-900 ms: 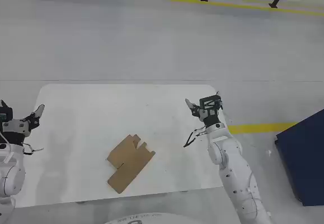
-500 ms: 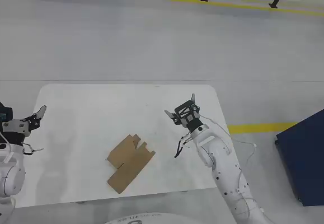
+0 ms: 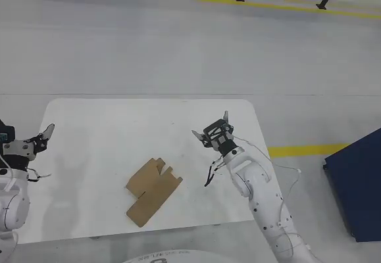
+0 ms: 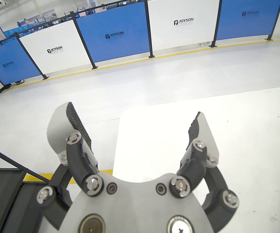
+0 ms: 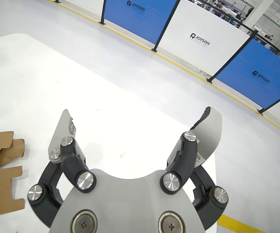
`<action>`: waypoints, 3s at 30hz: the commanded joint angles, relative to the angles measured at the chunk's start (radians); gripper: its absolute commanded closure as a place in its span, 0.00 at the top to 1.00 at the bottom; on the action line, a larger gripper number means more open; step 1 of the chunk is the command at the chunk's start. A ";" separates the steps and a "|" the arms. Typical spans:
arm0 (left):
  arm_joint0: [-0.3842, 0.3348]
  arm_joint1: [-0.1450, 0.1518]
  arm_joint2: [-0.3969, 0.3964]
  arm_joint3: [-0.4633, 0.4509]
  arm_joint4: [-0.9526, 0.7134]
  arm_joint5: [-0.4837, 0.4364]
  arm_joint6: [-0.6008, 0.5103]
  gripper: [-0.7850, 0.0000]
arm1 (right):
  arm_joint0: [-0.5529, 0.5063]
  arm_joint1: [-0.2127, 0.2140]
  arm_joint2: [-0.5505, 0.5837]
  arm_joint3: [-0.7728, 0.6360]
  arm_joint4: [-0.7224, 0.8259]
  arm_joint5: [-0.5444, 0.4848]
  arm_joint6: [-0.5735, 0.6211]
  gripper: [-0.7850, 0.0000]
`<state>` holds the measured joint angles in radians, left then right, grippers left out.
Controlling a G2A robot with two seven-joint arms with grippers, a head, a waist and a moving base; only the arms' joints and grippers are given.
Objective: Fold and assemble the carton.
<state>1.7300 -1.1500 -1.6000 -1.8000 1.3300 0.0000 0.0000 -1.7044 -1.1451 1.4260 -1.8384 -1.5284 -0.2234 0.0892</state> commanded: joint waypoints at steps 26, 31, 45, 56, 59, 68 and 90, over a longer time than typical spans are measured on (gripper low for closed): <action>0.000 0.000 0.000 0.000 0.000 0.000 0.000 1.00 | 0.041 0.017 -0.190 0.098 -0.245 -0.353 0.021 1.00; 0.000 0.000 0.000 0.000 0.000 0.000 0.000 1.00 | 0.032 0.021 -0.188 0.117 -0.279 -0.339 0.072 1.00; 0.000 0.000 0.000 0.000 0.000 0.000 0.000 1.00 | 0.159 -0.015 -0.291 0.238 -0.216 -0.169 0.270 1.00; 0.000 0.000 0.000 0.000 0.000 0.000 0.000 1.00 | 0.222 -0.041 -0.412 0.280 -0.232 -0.169 0.306 1.00; 0.000 0.000 0.000 0.000 0.000 0.000 0.000 1.00 | 0.233 -0.046 -0.443 0.277 -0.249 -0.175 0.317 1.00; 0.000 0.000 0.000 0.000 0.000 0.000 0.000 1.00 | 0.254 -0.064 -0.509 0.283 -0.244 -0.153 0.348 1.00; 0.000 0.000 0.000 0.000 0.000 0.000 0.000 1.00 | 0.208 -0.055 -0.513 0.215 -0.222 -0.224 0.315 1.00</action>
<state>1.7300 -1.1500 -1.6000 -1.8000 1.3300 0.0000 0.0000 -1.4968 -1.2015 0.9056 -1.6249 -1.7528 -0.4551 0.4113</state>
